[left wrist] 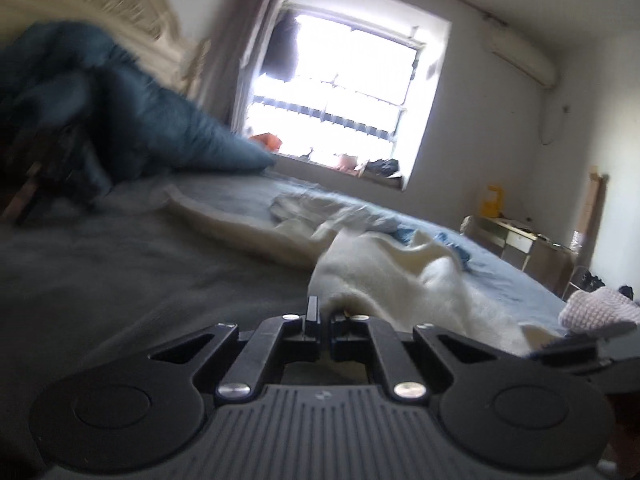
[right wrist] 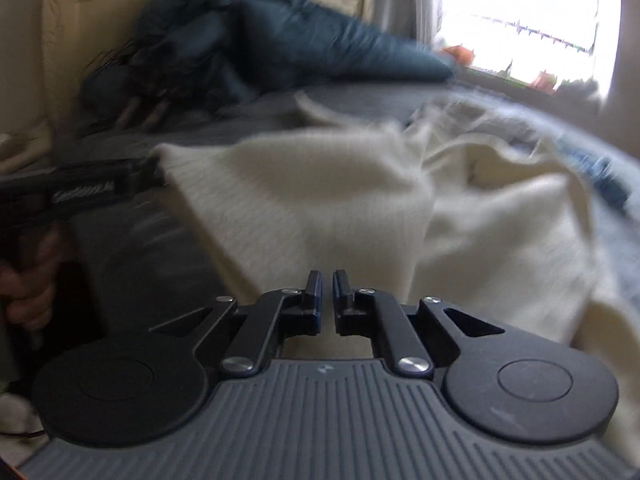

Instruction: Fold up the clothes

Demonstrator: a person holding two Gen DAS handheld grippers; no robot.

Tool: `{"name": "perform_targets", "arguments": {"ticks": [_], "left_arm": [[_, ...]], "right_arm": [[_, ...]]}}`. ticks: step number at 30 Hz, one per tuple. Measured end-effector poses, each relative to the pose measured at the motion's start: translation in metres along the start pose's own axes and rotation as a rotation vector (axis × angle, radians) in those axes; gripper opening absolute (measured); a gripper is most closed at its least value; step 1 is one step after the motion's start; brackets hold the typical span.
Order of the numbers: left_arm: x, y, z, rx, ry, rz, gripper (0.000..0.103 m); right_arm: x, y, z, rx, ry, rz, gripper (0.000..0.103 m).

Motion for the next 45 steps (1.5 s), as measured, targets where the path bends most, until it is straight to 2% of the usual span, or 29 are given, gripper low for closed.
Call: {"name": "perform_targets", "arguments": {"ticks": [3, 5, 6, 9, 10, 11, 14, 18, 22, 23, 25, 27, 28, 29, 32, 33, 36, 38, 42, 43, 44, 45], "left_arm": [[0.033, 0.000, 0.025, -0.025, 0.055, 0.094, 0.004], [0.053, 0.000, 0.039, -0.034, 0.092, 0.153, 0.004], [0.054, 0.002, 0.040, -0.023, 0.084, 0.141, 0.004], [0.050, 0.005, 0.039, 0.009, 0.086, 0.102, 0.004], [0.051, 0.003, 0.042, 0.013, 0.108, 0.103, 0.004], [0.053, 0.000, 0.045, 0.021, 0.135, 0.112, 0.004], [0.056, -0.003, 0.053, 0.048, 0.192, 0.122, 0.006], [0.060, 0.001, 0.055, 0.067, 0.213, 0.121, 0.008], [0.061, 0.000, 0.053, 0.061, 0.202, 0.122, 0.008], [0.061, 0.000, 0.051, 0.057, 0.196, 0.123, 0.009], [0.061, -0.002, 0.049, 0.046, 0.189, 0.123, 0.009], [0.060, -0.003, 0.047, 0.036, 0.181, 0.121, 0.007], [0.059, -0.004, 0.046, 0.029, 0.175, 0.116, 0.007], [0.058, -0.005, 0.046, 0.021, 0.167, 0.113, 0.006], [0.053, -0.004, 0.046, 0.001, 0.154, 0.101, 0.005], [0.052, -0.003, 0.047, -0.003, 0.150, 0.094, 0.005], [0.051, -0.002, 0.048, -0.002, 0.159, 0.096, 0.005], [0.054, -0.003, 0.047, 0.008, 0.162, 0.105, 0.005], [0.059, -0.001, 0.041, 0.024, 0.116, 0.113, 0.005], [0.059, 0.001, 0.040, 0.032, 0.102, 0.111, 0.005], [0.059, 0.002, 0.039, 0.041, 0.089, 0.110, 0.005], [0.059, 0.005, 0.039, 0.054, 0.079, 0.109, 0.005]], "right_arm": [[0.028, -0.010, 0.007, -0.017, -0.044, 0.138, 0.006], [0.031, -0.009, 0.006, -0.013, -0.059, 0.176, 0.006], [0.030, -0.009, 0.005, -0.011, -0.067, 0.190, 0.006], [0.001, -0.001, -0.006, 0.007, -0.096, 0.142, 0.008], [0.001, 0.000, -0.019, 0.054, -0.128, 0.131, 0.013], [0.001, 0.003, -0.031, 0.102, -0.159, 0.121, 0.023], [0.002, 0.009, -0.070, 0.244, -0.253, 0.090, 0.041], [0.006, 0.021, -0.120, 0.426, -0.383, 0.049, 0.046], [0.041, 0.030, -0.147, 0.387, -0.602, 0.124, 0.051], [0.045, 0.027, -0.143, 0.352, -0.625, 0.139, 0.057], [0.052, 0.018, -0.133, 0.313, -0.596, 0.167, 0.061], [0.058, 0.010, -0.123, 0.301, -0.527, 0.182, 0.058], [0.056, 0.005, -0.119, 0.308, -0.468, 0.179, 0.044], [0.053, 0.002, -0.115, 0.313, -0.410, 0.175, 0.021], [0.025, 0.028, -0.113, 0.352, -0.276, 0.110, 0.014], [0.014, 0.039, -0.115, 0.371, -0.239, 0.085, 0.014], [-0.003, 0.077, -0.136, 0.422, -0.237, 0.045, 0.014], [0.010, 0.088, -0.147, 0.429, -0.271, 0.075, 0.014], [0.062, 0.071, -0.160, 0.478, -0.284, 0.197, 0.016], [0.076, 0.065, -0.162, 0.492, -0.283, 0.228, 0.018], [0.088, 0.061, -0.163, 0.505, -0.281, 0.253, 0.026], [0.089, 0.064, -0.162, 0.516, -0.270, 0.244, 0.029]]}}
Point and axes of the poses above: each gripper's, at about its wrist camera, not at the fingertips, and y roughly against the way its jaws point, z to its left, x to its underside, the point moved 6 cm from there along -y, roughly the way its jaws point, and after that the axes turned 7 degrees about -z, right-handed, at the moved point
